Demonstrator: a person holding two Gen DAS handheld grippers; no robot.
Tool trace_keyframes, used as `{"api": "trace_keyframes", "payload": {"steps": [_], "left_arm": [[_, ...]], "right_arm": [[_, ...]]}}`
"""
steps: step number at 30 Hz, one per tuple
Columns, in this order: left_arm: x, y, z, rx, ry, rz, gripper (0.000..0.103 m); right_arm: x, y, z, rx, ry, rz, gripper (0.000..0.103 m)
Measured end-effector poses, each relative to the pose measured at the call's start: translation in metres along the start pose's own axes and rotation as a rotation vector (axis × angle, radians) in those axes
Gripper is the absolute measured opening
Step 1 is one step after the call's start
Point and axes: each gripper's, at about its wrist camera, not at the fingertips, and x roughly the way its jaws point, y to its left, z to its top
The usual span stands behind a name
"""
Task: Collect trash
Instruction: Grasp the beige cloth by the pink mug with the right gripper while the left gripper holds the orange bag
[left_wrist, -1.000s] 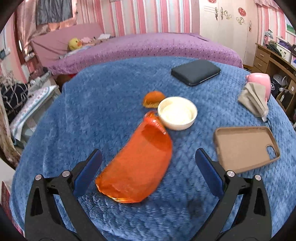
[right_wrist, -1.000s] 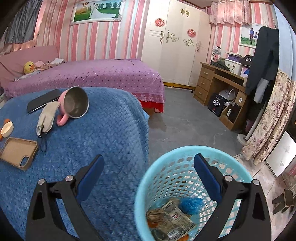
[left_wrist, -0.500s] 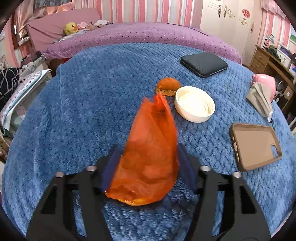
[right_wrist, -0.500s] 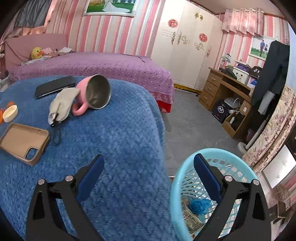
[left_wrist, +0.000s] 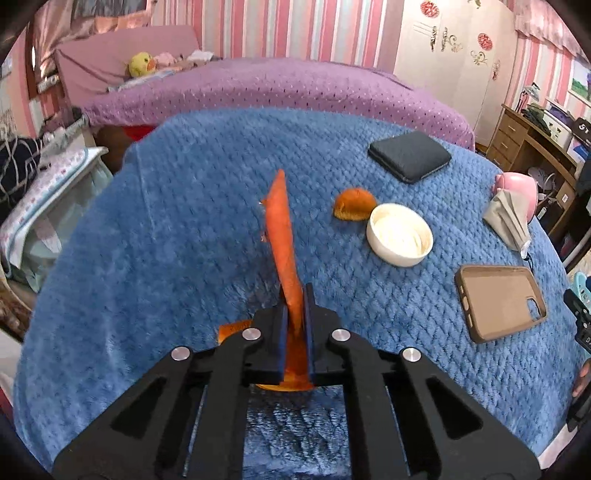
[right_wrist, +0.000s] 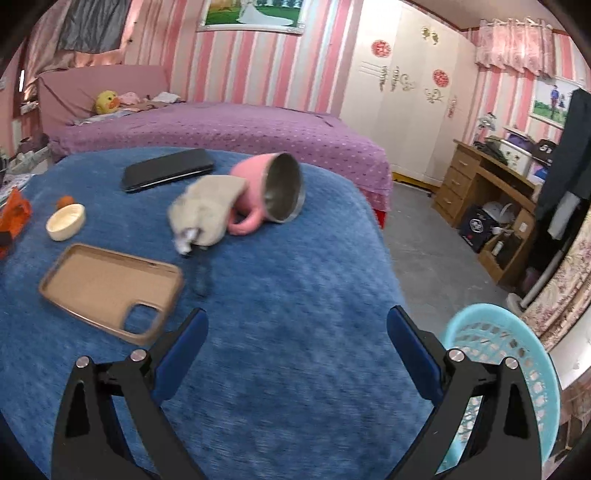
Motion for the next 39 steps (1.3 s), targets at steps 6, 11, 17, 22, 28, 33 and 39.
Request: {"api": "trace_keyframes", "payload": {"steps": [6, 11, 17, 22, 28, 33, 39], "left_arm": [[-0.011, 0.013, 0.012, -0.053, -0.032, -0.009, 0.006], [-0.007, 0.013, 0.015, -0.075, -0.031, -0.021, 0.006], [0.004, 0.011, 0.017, -0.083, -0.003, 0.001, 0.006], [0.01, 0.002, 0.021, -0.078, -0.002, 0.013, 0.006], [0.014, -0.014, 0.022, -0.046, -0.001, 0.022, 0.006], [0.01, -0.018, 0.023, -0.05, -0.006, 0.019, 0.006], [-0.006, -0.029, 0.023, -0.036, -0.038, 0.012, 0.006]], "right_arm": [[0.002, 0.017, 0.018, 0.032, -0.016, 0.072, 0.095], [0.019, 0.039, 0.032, 0.004, -0.012, 0.074, 0.095], [0.042, 0.057, 0.045, -0.013, 0.003, 0.095, 0.095], [0.062, 0.072, 0.059, -0.083, 0.022, 0.068, 0.08], [0.088, 0.077, 0.058, -0.106, 0.112, 0.099, 0.043], [0.08, 0.075, 0.058, -0.112, 0.082, 0.112, 0.026], [0.047, 0.052, 0.053, -0.057, 0.007, 0.115, 0.025]]}}
